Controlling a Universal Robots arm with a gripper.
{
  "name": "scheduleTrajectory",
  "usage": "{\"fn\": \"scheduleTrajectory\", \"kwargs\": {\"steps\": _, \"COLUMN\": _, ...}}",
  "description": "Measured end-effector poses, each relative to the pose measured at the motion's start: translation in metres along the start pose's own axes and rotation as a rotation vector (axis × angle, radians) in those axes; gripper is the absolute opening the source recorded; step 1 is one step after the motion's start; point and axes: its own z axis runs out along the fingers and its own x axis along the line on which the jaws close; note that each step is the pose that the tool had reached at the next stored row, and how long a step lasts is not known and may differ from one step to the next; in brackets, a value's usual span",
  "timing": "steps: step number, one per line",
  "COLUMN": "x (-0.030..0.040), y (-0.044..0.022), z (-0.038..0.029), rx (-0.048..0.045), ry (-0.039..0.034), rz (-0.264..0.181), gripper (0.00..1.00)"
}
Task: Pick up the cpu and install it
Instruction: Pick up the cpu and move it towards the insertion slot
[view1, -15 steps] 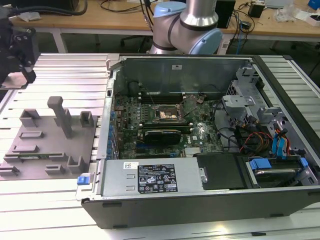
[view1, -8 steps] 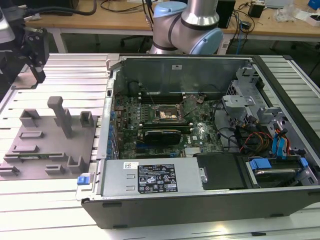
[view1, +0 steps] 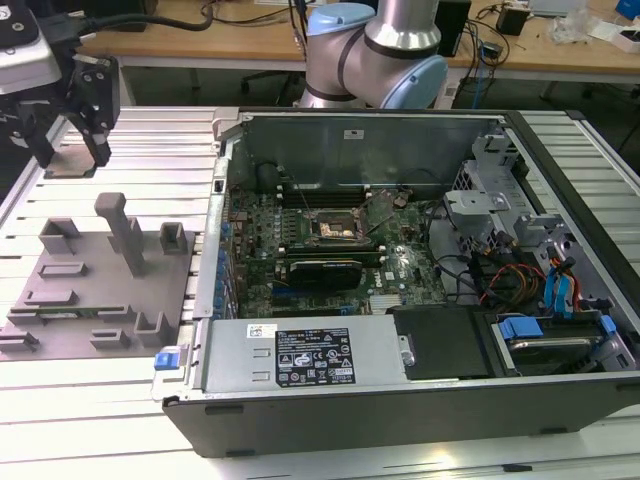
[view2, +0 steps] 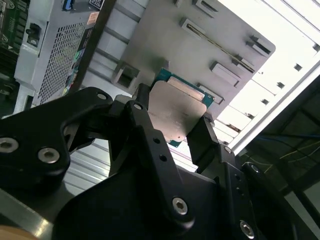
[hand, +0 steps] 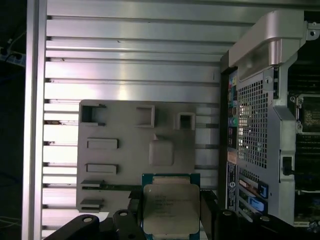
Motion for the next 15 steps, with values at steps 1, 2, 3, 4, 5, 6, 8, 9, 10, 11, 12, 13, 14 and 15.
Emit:
{"fn": "scheduleTrajectory", "kwargs": {"steps": 1, "x": -0.0038, "y": -0.0001, "z": 0.0001, "rx": -0.0001, "ry": -0.0001, "rz": 0.000, "gripper": 0.55}}
{"fn": "scheduleTrajectory", "kwargs": {"steps": 2, "x": -0.0055, "y": -0.0001, "z": 0.0001, "rx": 0.0000, "ry": 0.0000, "rz": 0.000, "gripper": 0.55}}
{"fn": "scheduleTrajectory", "kwargs": {"steps": 3, "x": -0.0075, "y": -0.0001, "z": 0.0002, "rx": 0.0000, "ry": 0.0000, "rz": 0.000, "gripper": 0.55}}
{"fn": "scheduleTrajectory", "kwargs": {"steps": 4, "x": -0.0110, "y": -0.0002, "z": 0.0003, "rx": 0.0000, "ry": 0.0000, "rz": 0.000, "gripper": 0.55}}
{"fn": "scheduleTrajectory", "kwargs": {"steps": 5, "x": -0.0140, "y": -0.0003, "z": 0.0003, "rx": 0.0000, "ry": 0.0001, "rz": 0.000, "gripper": 0.55}}
{"fn": "scheduleTrajectory", "kwargs": {"steps": 6, "x": -0.0162, "y": -0.0004, "z": 0.0004, "rx": 0.0000, "ry": 0.0001, "rz": 0.000, "gripper": 0.55}}
{"fn": "scheduleTrajectory", "kwargs": {"steps": 8, "x": -0.0221, "y": -0.0005, "z": 0.0005, "rx": 0.0000, "ry": 0.0000, "rz": 0.000, "gripper": 0.55}}
{"fn": "scheduleTrajectory", "kwargs": {"steps": 9, "x": -0.0246, "y": -0.0006, "z": 0.0006, "rx": 0.0000, "ry": 0.0000, "rz": 0.000, "gripper": 0.55}}
{"fn": "scheduleTrajectory", "kwargs": {"steps": 10, "x": -0.0269, "y": -0.0006, "z": 0.0007, "rx": -0.0001, "ry": 0.0000, "rz": 0.000, "gripper": 0.55}}
{"fn": "scheduleTrajectory", "kwargs": {"steps": 11, "x": -0.0311, "y": -0.0007, "z": 0.0008, "rx": 0.0000, "ry": 0.0000, "rz": 0.000, "gripper": 0.55}}
{"fn": "scheduleTrajectory", "kwargs": {"steps": 12, "x": -0.0353, "y": -0.0008, "z": 0.0008, "rx": 0.0000, "ry": 0.0002, "rz": 0.000, "gripper": 0.55}}
{"fn": "scheduleTrajectory", "kwargs": {"steps": 13, "x": -0.0392, "y": -0.0009, "z": 0.0009, "rx": 0.0000, "ry": 0.0001, "rz": 0.000, "gripper": 0.55}}
{"fn": "scheduleTrajectory", "kwargs": {"steps": 14, "x": -0.0421, "y": -0.0009, "z": 0.0010, "rx": 0.0000, "ry": 0.0001, "rz": 0.000, "gripper": 0.55}}
{"fn": "scheduleTrajectory", "kwargs": {"steps": 15, "x": -0.0448, "y": -0.0010, "z": 0.0011, "rx": 0.0000, "ry": 0.0001, "rz": 0.000, "gripper": 0.55}}
